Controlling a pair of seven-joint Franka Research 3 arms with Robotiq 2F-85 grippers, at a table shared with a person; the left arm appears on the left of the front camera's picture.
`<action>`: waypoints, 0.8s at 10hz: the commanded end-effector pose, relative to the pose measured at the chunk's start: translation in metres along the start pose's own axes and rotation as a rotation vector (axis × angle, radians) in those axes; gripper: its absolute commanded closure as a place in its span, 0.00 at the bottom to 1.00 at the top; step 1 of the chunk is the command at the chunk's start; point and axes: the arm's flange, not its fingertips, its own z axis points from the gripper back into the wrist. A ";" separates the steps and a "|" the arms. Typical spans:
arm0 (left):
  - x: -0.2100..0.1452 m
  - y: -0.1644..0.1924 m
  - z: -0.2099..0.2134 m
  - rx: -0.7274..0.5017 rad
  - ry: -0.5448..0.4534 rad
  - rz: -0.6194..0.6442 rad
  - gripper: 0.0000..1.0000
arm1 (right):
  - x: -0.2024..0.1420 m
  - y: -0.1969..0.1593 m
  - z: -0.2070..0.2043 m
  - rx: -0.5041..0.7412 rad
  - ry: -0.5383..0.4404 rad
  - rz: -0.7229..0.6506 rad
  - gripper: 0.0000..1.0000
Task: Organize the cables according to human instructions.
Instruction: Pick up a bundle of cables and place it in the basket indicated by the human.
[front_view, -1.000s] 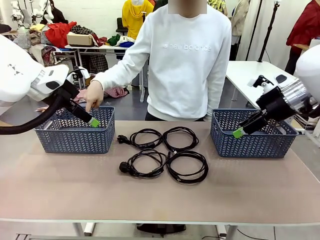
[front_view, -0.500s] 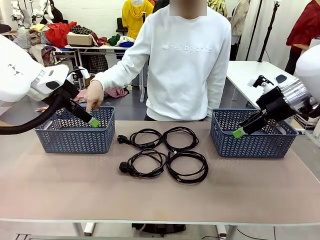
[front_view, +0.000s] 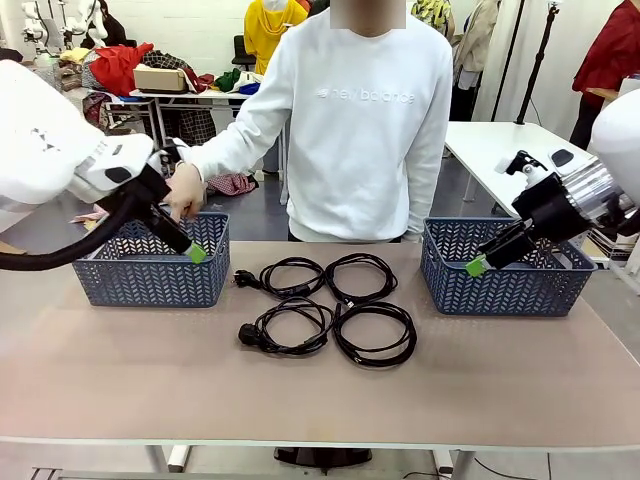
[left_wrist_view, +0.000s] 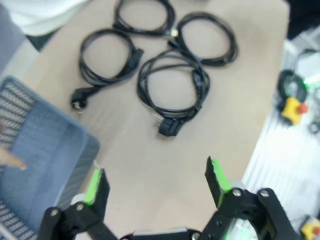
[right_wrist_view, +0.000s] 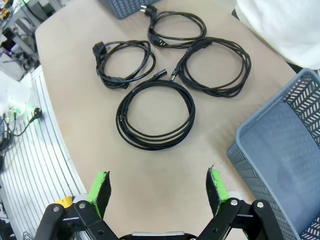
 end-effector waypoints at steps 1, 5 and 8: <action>0.022 -0.002 -0.018 -0.059 0.117 -0.183 0.00 | 0.000 -0.004 -0.001 0.014 -0.024 0.021 0.00; 0.070 -0.028 -0.090 -0.187 0.285 -0.381 0.00 | 0.000 -0.004 -0.001 0.014 -0.024 0.021 0.00; 0.087 -0.048 -0.136 -0.215 0.338 -0.468 0.00 | 0.000 -0.004 -0.001 0.014 -0.024 0.021 0.00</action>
